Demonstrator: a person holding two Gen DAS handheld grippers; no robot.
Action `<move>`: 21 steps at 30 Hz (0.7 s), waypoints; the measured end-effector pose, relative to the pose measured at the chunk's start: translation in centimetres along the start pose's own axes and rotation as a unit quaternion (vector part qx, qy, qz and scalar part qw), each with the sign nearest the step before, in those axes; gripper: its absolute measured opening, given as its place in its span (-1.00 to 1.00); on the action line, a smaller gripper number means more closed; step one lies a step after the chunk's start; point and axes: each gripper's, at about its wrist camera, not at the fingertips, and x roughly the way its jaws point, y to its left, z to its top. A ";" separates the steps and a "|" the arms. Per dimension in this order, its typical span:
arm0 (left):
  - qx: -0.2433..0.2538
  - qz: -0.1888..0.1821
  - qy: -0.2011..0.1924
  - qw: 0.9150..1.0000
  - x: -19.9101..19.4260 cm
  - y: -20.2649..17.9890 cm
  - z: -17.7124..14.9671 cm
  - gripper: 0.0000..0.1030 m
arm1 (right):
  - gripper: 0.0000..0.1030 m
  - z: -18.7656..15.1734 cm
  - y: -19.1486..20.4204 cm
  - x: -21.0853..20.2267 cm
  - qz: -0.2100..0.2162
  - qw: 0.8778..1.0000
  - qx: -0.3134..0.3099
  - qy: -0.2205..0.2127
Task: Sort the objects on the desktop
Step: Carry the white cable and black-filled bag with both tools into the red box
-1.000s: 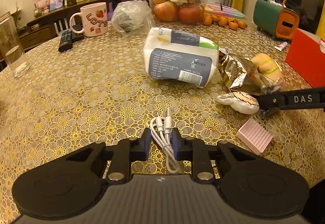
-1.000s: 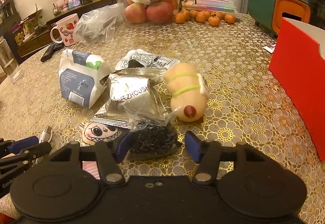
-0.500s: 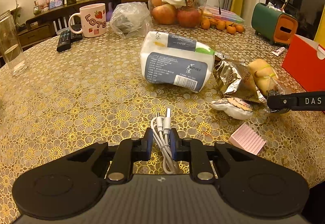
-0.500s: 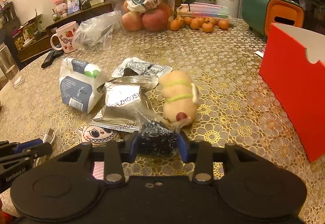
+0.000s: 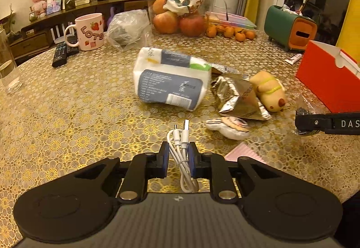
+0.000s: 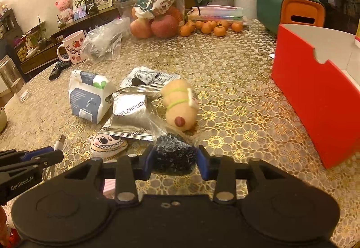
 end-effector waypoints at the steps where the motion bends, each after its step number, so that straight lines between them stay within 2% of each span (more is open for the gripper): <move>1: 0.001 -0.002 0.000 1.000 -0.1 -0.2 0.1 -0.68 | -0.27 -0.1 -0.2 -0.3 0.000 1.000 0.001 0.001; 21: 0.048 -0.058 -0.017 0.997 -3.8 -7.3 2.8 -0.68 | -0.27 0.2 -4.6 -8.4 0.016 0.999 0.010 -0.026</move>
